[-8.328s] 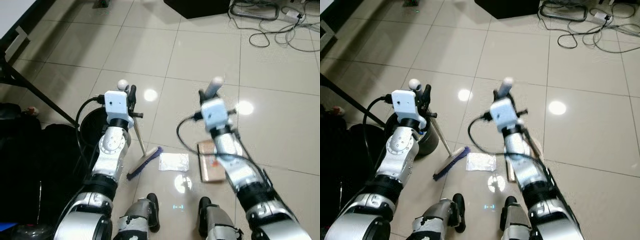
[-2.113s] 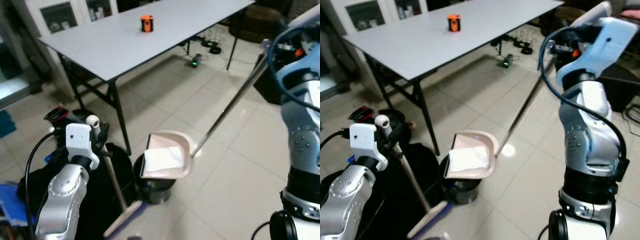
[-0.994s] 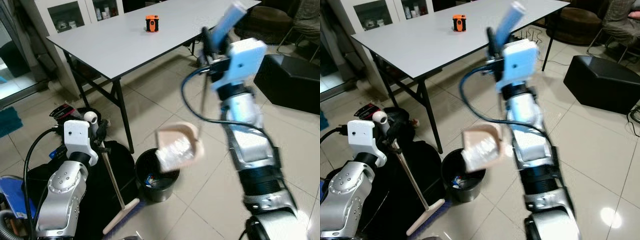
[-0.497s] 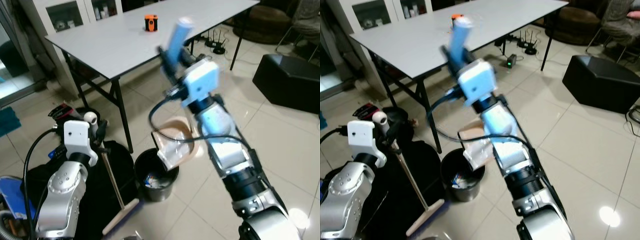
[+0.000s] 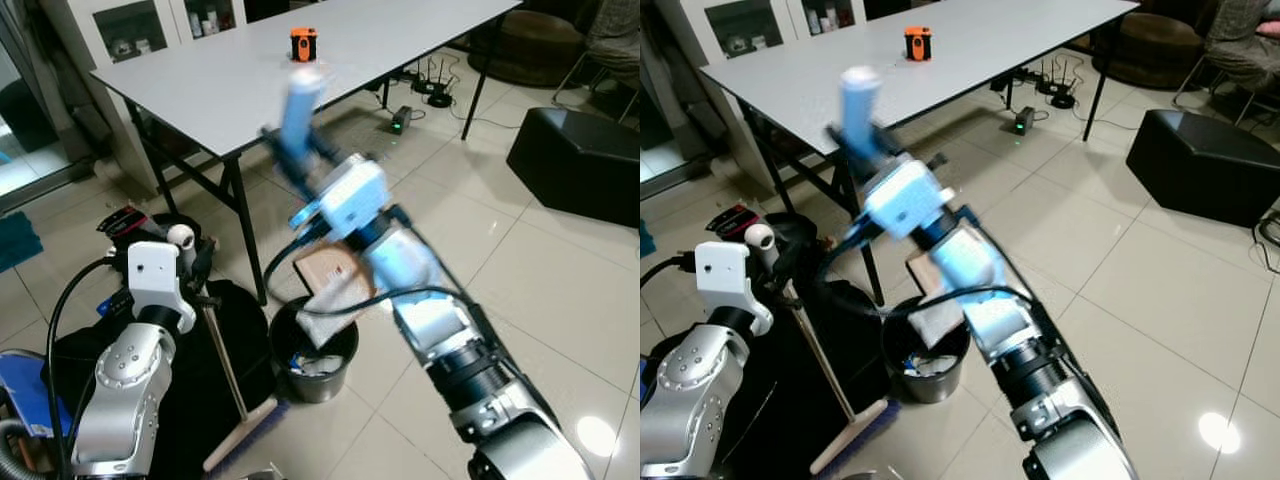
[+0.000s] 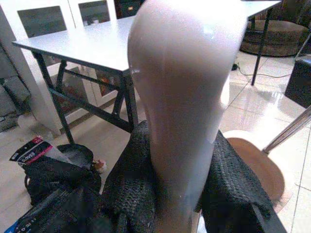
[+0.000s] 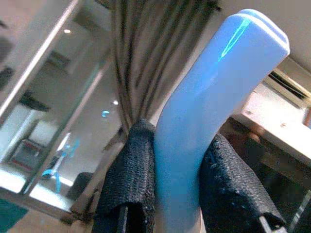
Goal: Sweep floor
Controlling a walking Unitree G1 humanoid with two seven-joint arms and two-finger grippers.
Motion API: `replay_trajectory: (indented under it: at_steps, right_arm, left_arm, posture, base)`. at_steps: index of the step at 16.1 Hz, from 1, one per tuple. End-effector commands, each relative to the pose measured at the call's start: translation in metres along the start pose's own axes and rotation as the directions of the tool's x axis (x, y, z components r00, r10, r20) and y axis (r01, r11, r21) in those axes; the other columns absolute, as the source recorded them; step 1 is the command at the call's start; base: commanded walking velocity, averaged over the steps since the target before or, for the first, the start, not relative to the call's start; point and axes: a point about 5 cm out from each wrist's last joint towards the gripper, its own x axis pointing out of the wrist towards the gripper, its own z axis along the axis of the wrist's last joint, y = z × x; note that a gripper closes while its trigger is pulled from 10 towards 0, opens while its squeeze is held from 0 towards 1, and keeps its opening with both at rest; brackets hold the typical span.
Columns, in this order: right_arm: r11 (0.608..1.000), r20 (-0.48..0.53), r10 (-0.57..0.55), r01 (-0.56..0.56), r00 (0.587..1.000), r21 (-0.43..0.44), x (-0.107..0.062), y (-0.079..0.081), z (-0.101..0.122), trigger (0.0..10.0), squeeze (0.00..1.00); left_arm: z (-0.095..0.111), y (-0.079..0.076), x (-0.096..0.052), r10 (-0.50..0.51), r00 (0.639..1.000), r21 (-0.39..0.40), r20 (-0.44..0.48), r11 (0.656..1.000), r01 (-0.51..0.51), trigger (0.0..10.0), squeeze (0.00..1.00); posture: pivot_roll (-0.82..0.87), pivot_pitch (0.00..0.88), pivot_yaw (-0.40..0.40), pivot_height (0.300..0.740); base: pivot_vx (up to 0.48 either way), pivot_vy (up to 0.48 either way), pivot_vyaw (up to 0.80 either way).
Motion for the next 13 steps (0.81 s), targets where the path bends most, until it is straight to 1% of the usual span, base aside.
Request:
replay_trajectory:
  at_steps: [1,3,4,5,6,7,8,9,10,11,12,13]
  right_arm:
    - [0.997,0.084,0.06,-0.055,0.995,-0.051,0.009,0.007,0.013,10.0,0.0]
    - [0.992,0.09,0.09,-0.081,0.992,-0.099,0.01,0.01,0.012,10.0,0.0]
    - [0.99,0.089,0.086,-0.075,0.992,-0.119,0.01,0.008,0.011,10.0,0.0]
    - [0.987,0.075,0.056,-0.044,0.996,-0.154,0.011,0.001,0.01,10.0,0.0]
    - [0.978,0.05,0.011,0.0,0.999,-0.208,0.011,-0.012,0.008,10.0,0.0]
    - [0.956,-0.029,-0.143,0.131,0.989,-0.263,0.005,-0.043,0.001,10.0,0.0]
    - [0.928,-0.094,-0.269,0.231,0.959,-0.292,-0.004,-0.068,-0.004,10.0,0.0]
    - [0.917,-0.12,-0.31,0.264,0.943,-0.298,-0.009,-0.077,-0.006,10.0,0.0]
    - [0.889,-0.207,-0.413,0.344,0.887,-0.301,-0.027,-0.101,-0.011,10.0,0.0]
    - [0.86,-0.279,-0.477,0.378,0.833,-0.341,-0.048,-0.118,-0.013,10.0,0.0]
    - [0.83,-0.35,-0.537,0.407,0.768,-0.381,-0.074,-0.13,-0.013,10.0,0.0]
    - [0.803,-0.416,-0.588,0.44,0.694,-0.401,-0.098,-0.137,-0.014,10.0,0.0]
  left_arm:
    - [0.009,0.004,0.002,0.014,0.999,0.021,0.039,1.0,-0.015,10.0,0.0]
    - [0.009,0.005,0.002,0.015,0.999,0.022,0.042,1.0,-0.016,10.0,0.0]
    - [0.009,0.005,0.002,0.015,0.999,0.021,0.041,1.0,-0.016,10.0,0.0]
    - [0.009,0.004,0.003,0.01,0.999,0.018,0.042,1.0,-0.011,10.0,0.0]
    - [0.009,0.002,0.004,0.001,0.999,0.013,0.038,1.0,-0.002,10.0,0.0]
    - [0.006,-0.005,0.007,-0.045,0.999,0.017,0.017,0.999,0.045,10.0,0.0]
    - [0.003,-0.01,0.009,-0.079,0.997,0.023,0.003,0.997,0.079,10.0,0.0]
    - [0.002,-0.014,0.009,-0.104,0.995,0.03,-0.006,0.994,0.104,10.0,0.0]
    - [0.0,-0.019,0.01,-0.168,0.986,0.043,-0.021,0.985,0.169,10.0,0.0]
    - [-0.002,-0.024,0.01,-0.213,0.976,0.022,-0.037,0.977,0.214,10.0,0.0]
    - [-0.005,-0.03,0.01,-0.251,0.967,0.017,-0.048,0.968,0.252,10.0,0.0]
    - [-0.006,-0.034,0.01,-0.264,0.963,0.012,-0.054,0.964,0.265,10.0,0.0]
  posture:
    - [0.08,0.0,0.054,0.74]
    - [0.08,0.0,0.057,0.74]
    - [0.08,0.0,0.057,0.74]
    - [0.08,0.0,0.057,0.74]
    - [0.08,0.0,0.057,0.74]
    - [0.07,0.0,0.058,0.74]
    - [0.06,0.0,0.06,0.74]
    - [0.05,0.0,0.065,0.74]
    - [0.05,0.0,0.066,0.74]
    - [0.03,0.0,0.075,0.74]
    - [0.02,0.0,0.065,0.74]
    - [0.02,0.0,0.066,0.74]
  base:
    - [0.0,0.0,0.0]
    - [0.0,0.0,0.0]
    - [0.0,0.0,0.0]
    - [0.0,0.0,0.0]
    - [0.0,0.0,0.0]
    - [0.0,0.0,0.0]
    - [0.0,0.0,0.0]
    - [0.0,0.0,0.0]
    - [0.0,0.0,0.0]
    - [0.0,0.0,0.0]
    - [0.0,0.0,0.0]
    - [0.0,0.0,0.0]
